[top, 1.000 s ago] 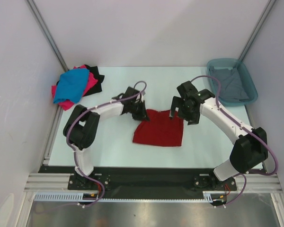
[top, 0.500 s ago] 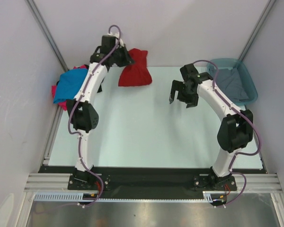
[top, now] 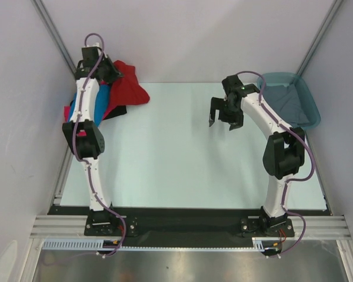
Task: Fold and stack the t-shirts
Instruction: Neatly place the folded tshirt to the corner
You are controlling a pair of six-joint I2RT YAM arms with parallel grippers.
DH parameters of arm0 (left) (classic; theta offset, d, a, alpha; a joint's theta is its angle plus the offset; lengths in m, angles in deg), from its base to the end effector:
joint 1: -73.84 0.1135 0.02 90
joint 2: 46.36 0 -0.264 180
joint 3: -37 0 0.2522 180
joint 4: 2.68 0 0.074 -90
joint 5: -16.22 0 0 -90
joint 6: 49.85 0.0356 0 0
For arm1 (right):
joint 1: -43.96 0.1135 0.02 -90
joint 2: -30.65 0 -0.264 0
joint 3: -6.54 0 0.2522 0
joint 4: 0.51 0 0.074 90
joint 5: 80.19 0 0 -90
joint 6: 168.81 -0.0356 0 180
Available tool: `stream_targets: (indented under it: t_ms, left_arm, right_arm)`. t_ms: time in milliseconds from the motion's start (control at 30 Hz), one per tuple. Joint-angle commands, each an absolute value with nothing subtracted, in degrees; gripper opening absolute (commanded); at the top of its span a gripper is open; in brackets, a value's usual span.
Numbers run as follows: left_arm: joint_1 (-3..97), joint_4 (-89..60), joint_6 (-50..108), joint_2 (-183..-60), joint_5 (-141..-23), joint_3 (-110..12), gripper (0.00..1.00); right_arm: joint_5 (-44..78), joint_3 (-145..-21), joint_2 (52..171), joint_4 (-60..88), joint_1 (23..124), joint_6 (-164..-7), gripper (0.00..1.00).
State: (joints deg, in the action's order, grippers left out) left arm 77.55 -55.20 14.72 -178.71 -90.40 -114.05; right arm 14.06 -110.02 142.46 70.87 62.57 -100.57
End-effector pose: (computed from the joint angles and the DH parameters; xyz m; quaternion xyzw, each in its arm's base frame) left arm 0.5261 0.0239 0.3293 -0.1537 0.8620 -0.2130 0.4335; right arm 0.3904 0.1343 0.2790 0.0194 0.9784 0.1039 0.1774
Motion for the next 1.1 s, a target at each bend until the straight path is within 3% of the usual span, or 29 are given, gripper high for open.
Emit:
stream_targets:
  t_ms: [0,1067]
  left_arm:
    - [79.9,-48.5,14.5,-175.4,-90.2,-116.9,0.0]
    - [92.7,-51.5,17.8,-166.1,-76.6,-105.9,0.0]
  right_arm:
    - [15.4,-112.5,143.1,71.8,62.7,-99.8,1.0]
    - [18.2,-115.2,146.4,72.9,62.8,-97.5,1.0]
